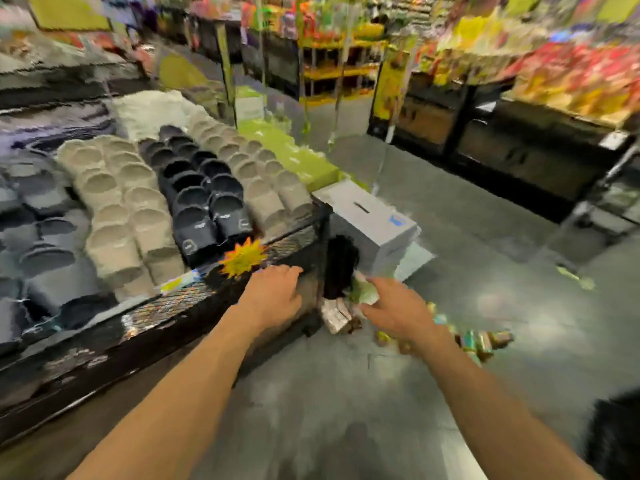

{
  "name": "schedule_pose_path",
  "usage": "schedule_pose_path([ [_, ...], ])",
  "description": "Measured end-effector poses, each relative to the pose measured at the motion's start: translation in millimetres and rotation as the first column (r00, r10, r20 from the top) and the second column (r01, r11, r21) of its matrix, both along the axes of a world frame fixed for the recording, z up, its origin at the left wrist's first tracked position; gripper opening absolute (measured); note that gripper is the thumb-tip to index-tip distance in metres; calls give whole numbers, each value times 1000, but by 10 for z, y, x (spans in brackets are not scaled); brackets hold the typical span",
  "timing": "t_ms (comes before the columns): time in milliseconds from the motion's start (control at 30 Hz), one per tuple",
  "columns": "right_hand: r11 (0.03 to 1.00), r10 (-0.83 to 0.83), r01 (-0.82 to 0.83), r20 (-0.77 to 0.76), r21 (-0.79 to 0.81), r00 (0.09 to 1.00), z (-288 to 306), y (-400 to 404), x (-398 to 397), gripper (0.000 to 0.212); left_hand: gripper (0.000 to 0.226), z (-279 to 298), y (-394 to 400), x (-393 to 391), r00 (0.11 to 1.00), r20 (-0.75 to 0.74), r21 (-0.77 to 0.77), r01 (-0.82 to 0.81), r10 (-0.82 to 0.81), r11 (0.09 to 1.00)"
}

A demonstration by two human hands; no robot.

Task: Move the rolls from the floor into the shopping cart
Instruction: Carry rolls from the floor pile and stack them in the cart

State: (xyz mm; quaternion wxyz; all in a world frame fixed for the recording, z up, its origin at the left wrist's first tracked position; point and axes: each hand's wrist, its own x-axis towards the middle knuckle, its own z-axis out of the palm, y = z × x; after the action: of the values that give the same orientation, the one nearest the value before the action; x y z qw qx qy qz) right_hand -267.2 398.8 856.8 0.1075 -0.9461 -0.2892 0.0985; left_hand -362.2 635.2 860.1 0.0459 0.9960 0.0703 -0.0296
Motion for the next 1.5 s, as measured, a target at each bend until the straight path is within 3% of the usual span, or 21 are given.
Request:
schedule_pose_path([
  [133,955,-297,297,-8,17,955,-108,-1043,333,65,61,-1,-723,973,976,-8,-19,217,-217,976],
  [333,771,-634,637,-73,17,770,-84,-2095,664,67,63,-113,-1664,2075,885,-40,-54,462,-465,885],
  [567,610,-789,792,-81,7,609,10,-2577,1287,69,65,-204,-2429,3341,765,-9,-119,638,-643,761],
  [700,538,-840,843,-99,-23,534,75,-2703,1730,74,68,-246,-2806,4045,653,-61,-44,754,-755,656],
  [833,480,-875,876,-94,-52,474,116,-2882,2144,74,68,-338,-3092,4567,614,-65,-112,778,-786,618],
  [1033,450,-890,888,-119,-89,439,16,-3198,2737,74,65,-635,-3439,5210,609,-128,-150,769,-783,622],
  [1367,571,-815,811,-217,-131,538,-684,-4059,4169,75,63,-985,-4262,6187,652,-223,-136,715,-724,686],
  [1500,603,-789,782,-263,-159,555,-1160,-4413,4697,74,63,-1342,-4712,6600,616,-258,-30,765,-744,644],
])
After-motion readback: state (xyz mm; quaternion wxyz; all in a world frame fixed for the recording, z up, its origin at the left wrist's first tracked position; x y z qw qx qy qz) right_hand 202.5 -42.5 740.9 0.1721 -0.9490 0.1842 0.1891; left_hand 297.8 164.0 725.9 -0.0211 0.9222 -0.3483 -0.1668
